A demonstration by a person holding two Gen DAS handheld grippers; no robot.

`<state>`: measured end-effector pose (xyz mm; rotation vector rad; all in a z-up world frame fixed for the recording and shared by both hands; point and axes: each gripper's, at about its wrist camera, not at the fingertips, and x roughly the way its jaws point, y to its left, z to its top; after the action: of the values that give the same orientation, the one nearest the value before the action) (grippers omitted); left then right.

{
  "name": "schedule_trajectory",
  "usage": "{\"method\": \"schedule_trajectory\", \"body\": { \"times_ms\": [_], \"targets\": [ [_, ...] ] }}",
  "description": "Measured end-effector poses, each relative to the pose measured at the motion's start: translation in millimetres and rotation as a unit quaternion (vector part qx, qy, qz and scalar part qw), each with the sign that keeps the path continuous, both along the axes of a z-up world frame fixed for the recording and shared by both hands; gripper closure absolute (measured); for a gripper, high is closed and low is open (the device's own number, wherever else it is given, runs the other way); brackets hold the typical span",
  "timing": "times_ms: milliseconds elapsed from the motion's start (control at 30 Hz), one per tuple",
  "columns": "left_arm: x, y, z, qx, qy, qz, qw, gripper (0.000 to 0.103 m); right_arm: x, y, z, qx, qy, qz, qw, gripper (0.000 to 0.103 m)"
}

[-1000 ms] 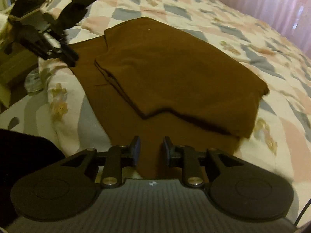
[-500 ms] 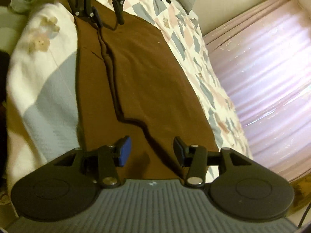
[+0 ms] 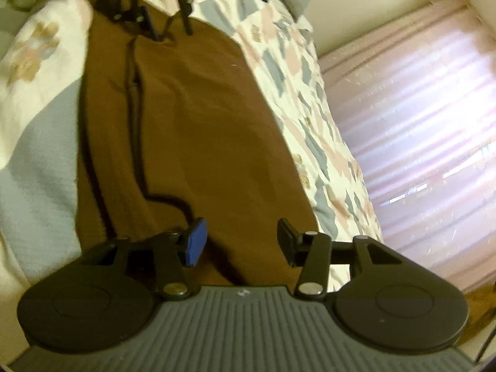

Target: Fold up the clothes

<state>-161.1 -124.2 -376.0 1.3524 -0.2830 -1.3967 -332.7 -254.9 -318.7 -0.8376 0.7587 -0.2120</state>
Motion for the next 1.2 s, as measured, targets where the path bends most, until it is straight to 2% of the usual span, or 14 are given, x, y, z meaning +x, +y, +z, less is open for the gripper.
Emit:
{"method": "schedule_trajectory", "body": {
  "times_ms": [100, 167, 233, 300, 433, 500, 633, 733, 867, 1000, 1100, 1133, 1167, 1200],
  "targets": [
    [7.4, -0.4, 11.6, -0.002, 0.033, 0.004, 0.9995, 0.061, -3.8, -8.8, 15.1, 0.029, -0.011, -0.015, 0.999, 0.059],
    [17.6, -2.6, 24.8, -0.008, 0.077, 0.022, 0.9968, 0.06, -2.3, -19.8, 15.1, 0.04, -0.006, -0.028, 0.999, 0.059],
    [26.2, -7.6, 28.8, 0.0, 0.114, 0.036, 0.9928, 0.06, 3.3, -30.3, 6.7, 0.05, 0.037, -0.041, 0.997, 0.06],
    [27.2, -6.9, 22.9, 0.014, 0.121, 0.033, 0.9921, 0.06, 3.3, -30.1, -3.6, 0.032, 0.07, -0.028, 0.997, 0.06],
    [29.1, 4.4, 14.0, 0.027, 0.116, 0.03, 0.9924, 0.059, 4.3, -27.6, -7.8, 0.04, 0.074, 0.002, 0.996, 0.061],
    [30.2, 6.9, 8.0, 0.031, 0.095, 0.034, 0.9944, 0.059, 8.9, -24.9, -19.3, 0.022, 0.082, 0.014, 0.996, 0.061],
    [17.2, 0.2, -5.1, 0.034, 0.038, -0.001, 0.9987, 0.061, 17.9, -17.1, -36.8, -0.021, 0.092, 0.04, 0.995, 0.061],
    [13.1, -5.8, -5.7, 0.024, 0.027, -0.016, 0.9992, 0.06, 22.6, -12.3, -40.1, -0.045, 0.095, 0.06, 0.993, 0.061],
    [2.7, -5.5, -11.0, 0.016, 0.0, -0.052, 0.9985, 0.065, 21.2, -1.9, -44.1, -0.077, 0.105, 0.101, 0.986, 0.064],
    [-11.8, 7.6, -13.9, 0.018, -0.007, -0.101, 0.9947, 0.067, 15.8, 20.1, -42.6, -0.081, 0.106, 0.157, 0.978, 0.064],
    [-17.1, 8.1, -18.2, 0.018, -0.001, -0.111, 0.9937, 0.069, 21.8, 26.8, -49.1, -0.084, 0.108, 0.17, 0.976, 0.064],
    [-17.9, 6.2, -19.9, 0.018, -0.001, -0.111, 0.9937, 0.071, 24.1, 28.1, -51.0, -0.083, 0.111, 0.173, 0.975, 0.072],
    [-18.0, 3.2, -20.9, 0.021, 0.001, -0.108, 0.9939, 0.076, 25.8, 29.0, -50.9, -0.072, 0.12, 0.174, 0.975, 0.092],
    [-18.2, 0.6, -21.2, 0.028, 0.006, -0.105, 0.9941, 0.082, 27.2, 30.0, -50.9, -0.064, 0.128, 0.176, 0.974, 0.096]
  ]
}}
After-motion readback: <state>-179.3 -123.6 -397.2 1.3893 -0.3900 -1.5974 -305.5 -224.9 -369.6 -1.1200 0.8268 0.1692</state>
